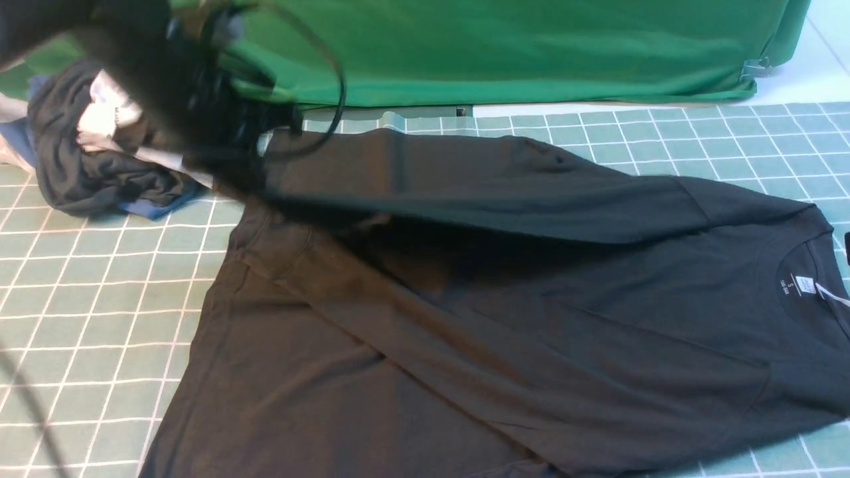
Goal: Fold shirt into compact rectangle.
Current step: 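Fold the left side of the dark shirt inward over its body with the left gripper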
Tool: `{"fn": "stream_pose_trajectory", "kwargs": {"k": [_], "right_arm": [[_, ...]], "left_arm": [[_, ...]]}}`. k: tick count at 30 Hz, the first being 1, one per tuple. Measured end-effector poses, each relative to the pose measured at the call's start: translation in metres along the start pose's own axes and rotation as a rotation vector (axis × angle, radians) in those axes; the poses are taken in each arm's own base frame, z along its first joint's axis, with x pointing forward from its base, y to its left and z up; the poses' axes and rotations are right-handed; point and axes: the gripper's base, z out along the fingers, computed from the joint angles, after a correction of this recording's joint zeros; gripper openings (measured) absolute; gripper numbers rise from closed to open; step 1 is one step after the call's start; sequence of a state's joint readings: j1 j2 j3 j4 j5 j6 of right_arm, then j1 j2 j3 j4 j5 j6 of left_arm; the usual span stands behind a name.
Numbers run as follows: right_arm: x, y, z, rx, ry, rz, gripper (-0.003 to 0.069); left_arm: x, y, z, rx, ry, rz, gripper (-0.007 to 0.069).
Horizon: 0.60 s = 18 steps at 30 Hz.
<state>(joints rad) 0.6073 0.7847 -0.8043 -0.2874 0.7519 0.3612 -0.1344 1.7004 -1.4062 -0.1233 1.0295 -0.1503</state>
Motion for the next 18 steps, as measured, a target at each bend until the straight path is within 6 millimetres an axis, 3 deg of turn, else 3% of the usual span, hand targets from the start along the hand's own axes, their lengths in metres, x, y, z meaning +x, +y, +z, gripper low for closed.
{"fn": "stream_pose_trajectory", "kwargs": {"k": [3,9,14,18], "right_arm": [[0.000,0.000,0.000,-0.002,-0.005,0.000,0.0000],[-0.003,0.002,0.000,-0.021,-0.034,0.007,0.0000],[-0.003,0.003,0.000,-0.028,-0.038,0.013,0.0000],[-0.003,0.003,0.000,-0.038,-0.038,0.022,0.0000]], "left_arm": [[0.029,0.007,0.002,-0.006,0.003,-0.024,0.0016],[0.068,0.014,0.014,0.013,0.023,-0.069,0.0016],[0.087,0.020,0.030,0.000,0.090,-0.084,0.0019],[0.090,0.021,0.032,-0.003,0.100,-0.085,0.0055]]}}
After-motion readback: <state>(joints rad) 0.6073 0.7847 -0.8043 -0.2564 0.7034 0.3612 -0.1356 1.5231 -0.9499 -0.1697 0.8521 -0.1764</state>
